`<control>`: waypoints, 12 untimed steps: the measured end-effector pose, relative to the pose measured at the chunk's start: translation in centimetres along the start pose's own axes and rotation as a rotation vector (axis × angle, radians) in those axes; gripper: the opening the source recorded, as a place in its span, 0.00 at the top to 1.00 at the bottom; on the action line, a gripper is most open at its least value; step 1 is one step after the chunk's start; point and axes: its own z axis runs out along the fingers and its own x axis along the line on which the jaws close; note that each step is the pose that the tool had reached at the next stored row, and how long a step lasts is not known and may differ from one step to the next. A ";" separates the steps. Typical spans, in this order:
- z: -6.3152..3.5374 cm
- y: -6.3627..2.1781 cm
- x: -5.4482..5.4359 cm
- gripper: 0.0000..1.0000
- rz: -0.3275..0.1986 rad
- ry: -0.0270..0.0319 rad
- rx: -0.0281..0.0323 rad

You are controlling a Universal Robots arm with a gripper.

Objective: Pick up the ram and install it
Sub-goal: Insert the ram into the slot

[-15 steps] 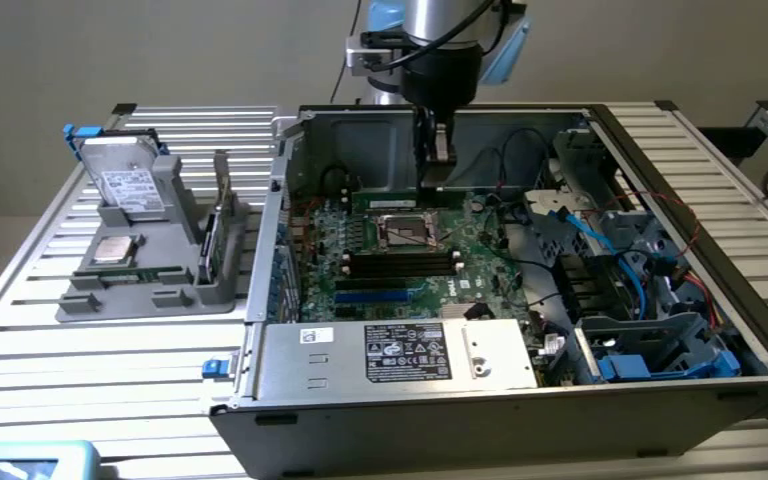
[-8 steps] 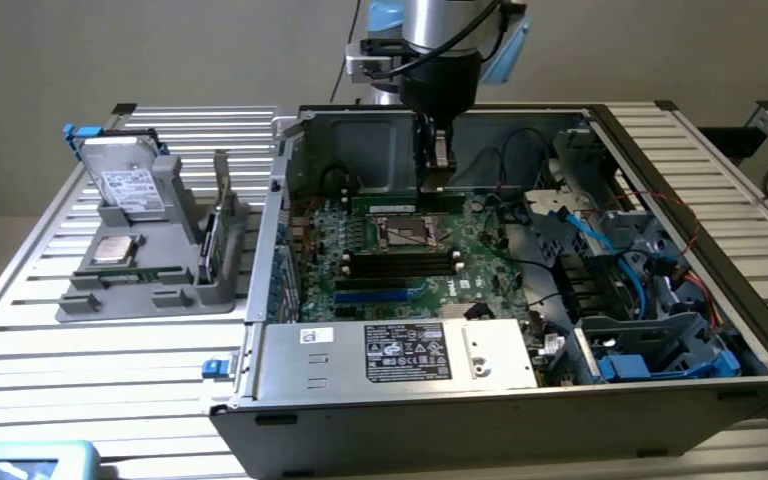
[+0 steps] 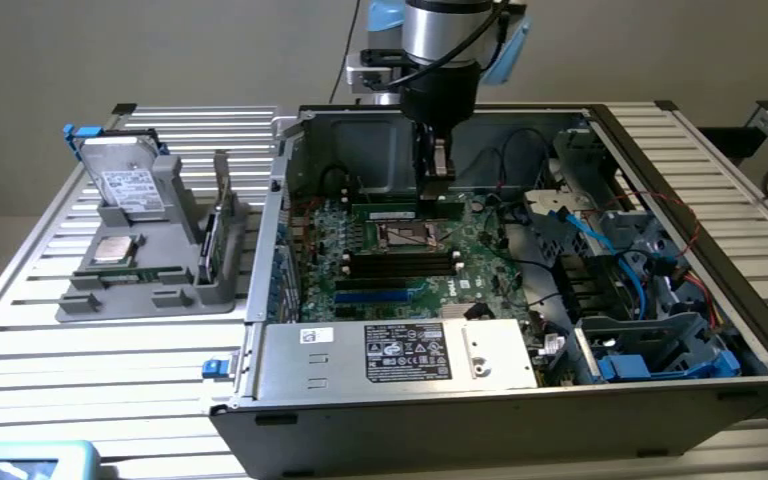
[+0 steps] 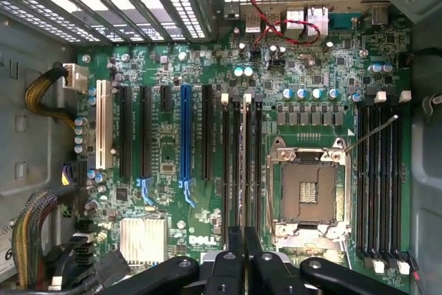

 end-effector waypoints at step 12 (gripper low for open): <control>1.33 -0.02 0.2 0.87 0.000 0.0001 -0.0015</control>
